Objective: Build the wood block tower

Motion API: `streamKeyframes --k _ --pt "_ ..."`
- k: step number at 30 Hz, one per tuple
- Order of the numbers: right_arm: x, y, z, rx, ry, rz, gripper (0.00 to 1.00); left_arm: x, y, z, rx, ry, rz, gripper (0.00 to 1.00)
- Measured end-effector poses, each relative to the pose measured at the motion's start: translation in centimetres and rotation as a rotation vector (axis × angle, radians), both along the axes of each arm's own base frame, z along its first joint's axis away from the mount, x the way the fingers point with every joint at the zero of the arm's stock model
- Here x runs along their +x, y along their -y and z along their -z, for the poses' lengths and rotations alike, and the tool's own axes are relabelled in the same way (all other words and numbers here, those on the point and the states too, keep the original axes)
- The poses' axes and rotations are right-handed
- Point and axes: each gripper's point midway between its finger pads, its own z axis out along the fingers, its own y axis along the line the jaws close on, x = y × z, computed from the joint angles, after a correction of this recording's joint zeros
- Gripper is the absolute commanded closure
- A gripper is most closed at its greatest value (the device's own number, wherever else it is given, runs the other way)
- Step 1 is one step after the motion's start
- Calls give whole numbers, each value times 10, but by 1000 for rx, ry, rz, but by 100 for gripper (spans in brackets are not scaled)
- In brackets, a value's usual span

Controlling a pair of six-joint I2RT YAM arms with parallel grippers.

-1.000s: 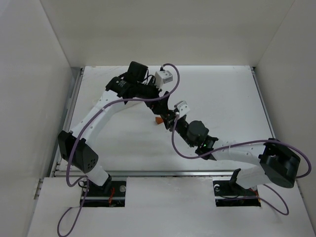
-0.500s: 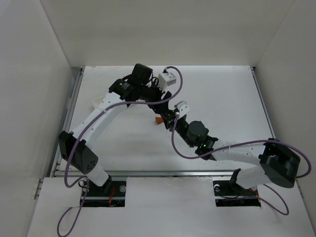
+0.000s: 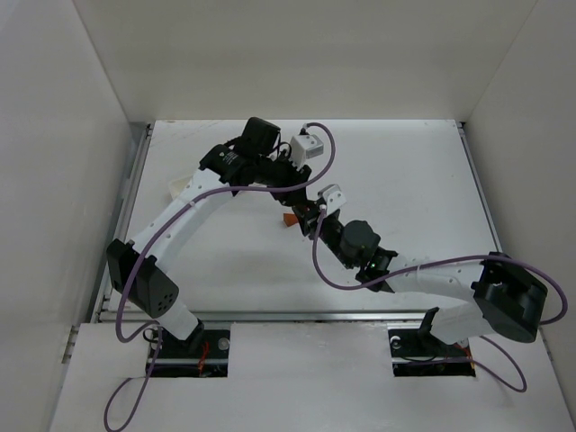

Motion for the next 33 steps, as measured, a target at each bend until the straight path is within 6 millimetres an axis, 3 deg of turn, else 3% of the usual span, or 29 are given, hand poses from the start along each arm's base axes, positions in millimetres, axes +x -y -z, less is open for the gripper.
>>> streamKeyframes --k 7,10,12,15,17,22,25,26,33 --pt "0 0 0 1 0 2 100 -2 -2 0 7 -5 1 100" --pt "1 -2 1 0 -5 6 88 -1 -3 1 15 -2 -2 100" --pt "3 -4 2 2 -10 12 73 0 -5 1 22 0 -10 100" --pt "4 -6 2 7 -15 13 68 1 -6 2 28 0 -16 100" --pt "4 -6 2 11 -19 15 59 2 -7 2 30 2 -22 100" --pt "5 -5 2 22 -28 21 20 7 -11 4 50 15 -49 100" --pt "5 -5 2 31 -33 24 11 14 -15 5 71 31 -92 100" --pt "5 -5 2 32 -35 24 1 18 -17 6 79 38 -113 100" --pt "5 -5 3 40 -43 24 1 48 -31 2 122 118 -286 100"
